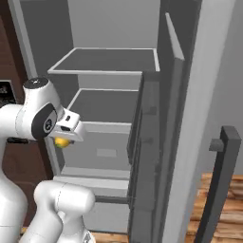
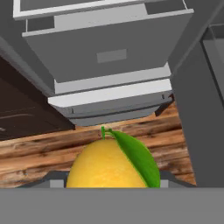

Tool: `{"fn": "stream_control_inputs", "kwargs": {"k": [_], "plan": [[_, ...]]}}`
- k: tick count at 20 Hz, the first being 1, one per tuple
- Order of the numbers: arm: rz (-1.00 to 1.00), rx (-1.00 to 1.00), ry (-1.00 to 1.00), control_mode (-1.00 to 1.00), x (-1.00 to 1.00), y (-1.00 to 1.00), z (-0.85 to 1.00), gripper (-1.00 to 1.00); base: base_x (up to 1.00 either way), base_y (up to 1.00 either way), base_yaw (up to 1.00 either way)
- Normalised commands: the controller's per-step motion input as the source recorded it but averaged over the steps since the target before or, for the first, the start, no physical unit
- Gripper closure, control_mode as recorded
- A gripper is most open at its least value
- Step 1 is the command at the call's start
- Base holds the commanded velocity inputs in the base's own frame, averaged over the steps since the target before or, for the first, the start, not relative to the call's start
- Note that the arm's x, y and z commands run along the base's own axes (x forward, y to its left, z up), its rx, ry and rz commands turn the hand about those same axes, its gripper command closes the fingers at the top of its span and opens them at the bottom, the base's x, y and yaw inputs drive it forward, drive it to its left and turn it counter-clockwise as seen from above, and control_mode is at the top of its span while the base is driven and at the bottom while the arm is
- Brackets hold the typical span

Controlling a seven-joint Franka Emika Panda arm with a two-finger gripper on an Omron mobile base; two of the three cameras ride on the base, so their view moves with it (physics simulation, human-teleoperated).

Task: Retrieve a lemon from the fridge and place it on the cutting board with the fish.

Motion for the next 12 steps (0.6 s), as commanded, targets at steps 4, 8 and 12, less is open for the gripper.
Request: {"fn": "stream_control_inputs", "kwargs": {"k": [4, 8, 12], "plan": [[0.00, 0.00, 0.00, 1.00, 0.00, 0.00, 0.00, 1.00, -0.82, 0.10, 0.00], [0.00, 0.00, 0.00, 1.00, 0.00, 0.00, 0.00, 1.00, -0.73, 0.05, 0.09], [0.00, 0.00, 0.00, 1.00, 0.00, 0.00, 0.00, 1.00, -0.71, 0.03, 0.41]]}}
